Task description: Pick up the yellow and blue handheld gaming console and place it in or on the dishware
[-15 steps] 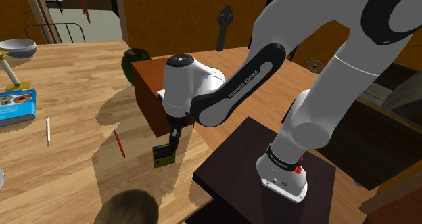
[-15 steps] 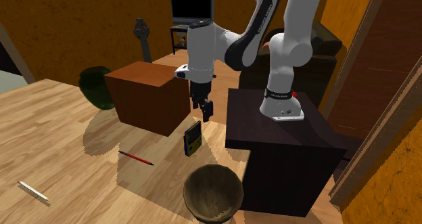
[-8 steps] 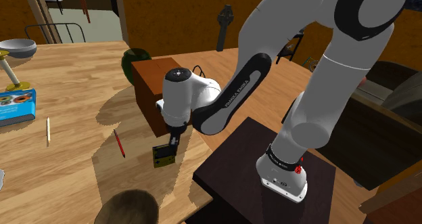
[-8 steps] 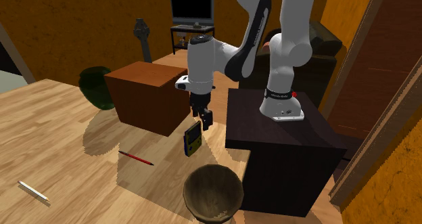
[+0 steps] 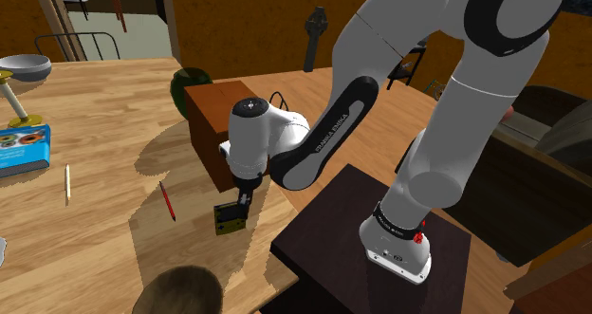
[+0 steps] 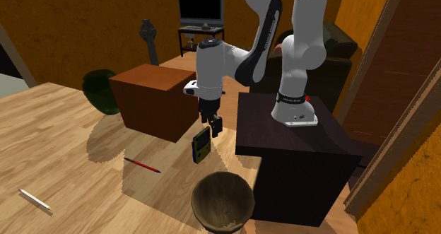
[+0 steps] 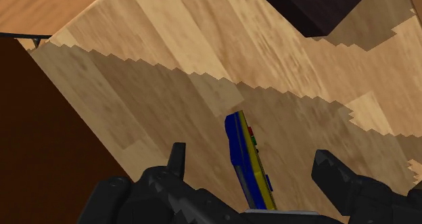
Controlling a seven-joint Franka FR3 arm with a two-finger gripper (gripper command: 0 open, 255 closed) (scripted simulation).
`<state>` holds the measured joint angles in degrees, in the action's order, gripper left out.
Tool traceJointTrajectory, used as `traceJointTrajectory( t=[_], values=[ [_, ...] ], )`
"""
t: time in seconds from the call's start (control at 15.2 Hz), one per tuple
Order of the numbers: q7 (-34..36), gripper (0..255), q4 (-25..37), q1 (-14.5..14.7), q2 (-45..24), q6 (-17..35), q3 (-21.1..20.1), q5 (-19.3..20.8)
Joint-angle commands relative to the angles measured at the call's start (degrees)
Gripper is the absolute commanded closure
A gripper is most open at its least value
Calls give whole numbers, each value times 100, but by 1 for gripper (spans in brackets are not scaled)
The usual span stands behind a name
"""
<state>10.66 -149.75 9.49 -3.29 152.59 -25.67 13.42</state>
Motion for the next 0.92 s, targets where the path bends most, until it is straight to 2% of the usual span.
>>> traceJointTrajectory(
  t=[0.0,0.59,0.86],
  values=[
    [0,255,0,0,0,0,0,0],
    [1,255,0,0,-1,1,0,1],
    [-345,255,3,6,375,-313,-72,-451]
  ],
)
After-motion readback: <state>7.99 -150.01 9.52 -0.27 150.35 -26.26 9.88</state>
